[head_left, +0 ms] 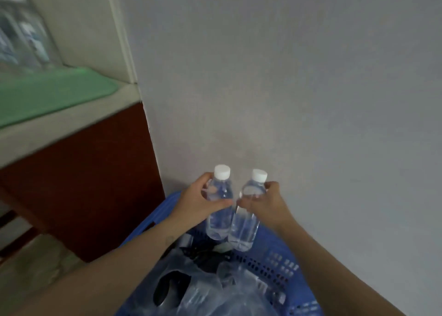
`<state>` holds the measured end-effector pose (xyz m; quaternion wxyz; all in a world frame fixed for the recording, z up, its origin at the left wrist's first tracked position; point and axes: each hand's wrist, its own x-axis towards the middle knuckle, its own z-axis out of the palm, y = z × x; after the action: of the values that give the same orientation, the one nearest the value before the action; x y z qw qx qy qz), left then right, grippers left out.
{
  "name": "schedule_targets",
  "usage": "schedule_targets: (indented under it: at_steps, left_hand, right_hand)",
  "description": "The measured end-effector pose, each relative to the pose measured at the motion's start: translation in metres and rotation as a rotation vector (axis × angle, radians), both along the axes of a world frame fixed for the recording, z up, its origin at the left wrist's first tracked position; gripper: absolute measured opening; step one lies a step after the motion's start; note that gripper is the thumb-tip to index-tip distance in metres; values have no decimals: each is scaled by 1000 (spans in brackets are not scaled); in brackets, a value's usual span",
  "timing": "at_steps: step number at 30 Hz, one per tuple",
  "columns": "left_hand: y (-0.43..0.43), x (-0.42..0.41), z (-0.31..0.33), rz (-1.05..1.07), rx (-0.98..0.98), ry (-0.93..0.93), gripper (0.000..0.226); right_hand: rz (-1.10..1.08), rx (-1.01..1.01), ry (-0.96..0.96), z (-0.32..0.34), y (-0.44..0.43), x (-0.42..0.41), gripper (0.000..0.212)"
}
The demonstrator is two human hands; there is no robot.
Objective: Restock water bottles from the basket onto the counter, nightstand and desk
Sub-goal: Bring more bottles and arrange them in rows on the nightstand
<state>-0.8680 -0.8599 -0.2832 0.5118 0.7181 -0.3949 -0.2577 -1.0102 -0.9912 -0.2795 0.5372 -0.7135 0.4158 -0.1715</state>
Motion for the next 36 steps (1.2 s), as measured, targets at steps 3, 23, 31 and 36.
schedule_targets:
  at_steps: [3,23,31,36]
  left_hand:
    - [-10,-10,50,-15,-92,22,62]
    - [21,-164,226,-724,-292,687,63]
    - [63,-241,240,-1024,-231,840,56]
    - [92,-302,239,-1215,-146,774,68]
  right_hand:
    - [-23,-12,-145,55,-3,-22,63]
    - [-103,416,-992,236,134,-195,46]
    - [-482,158,-933,244,230,-276,29]
    - [-558,44,-1002,245,282,-320,31]
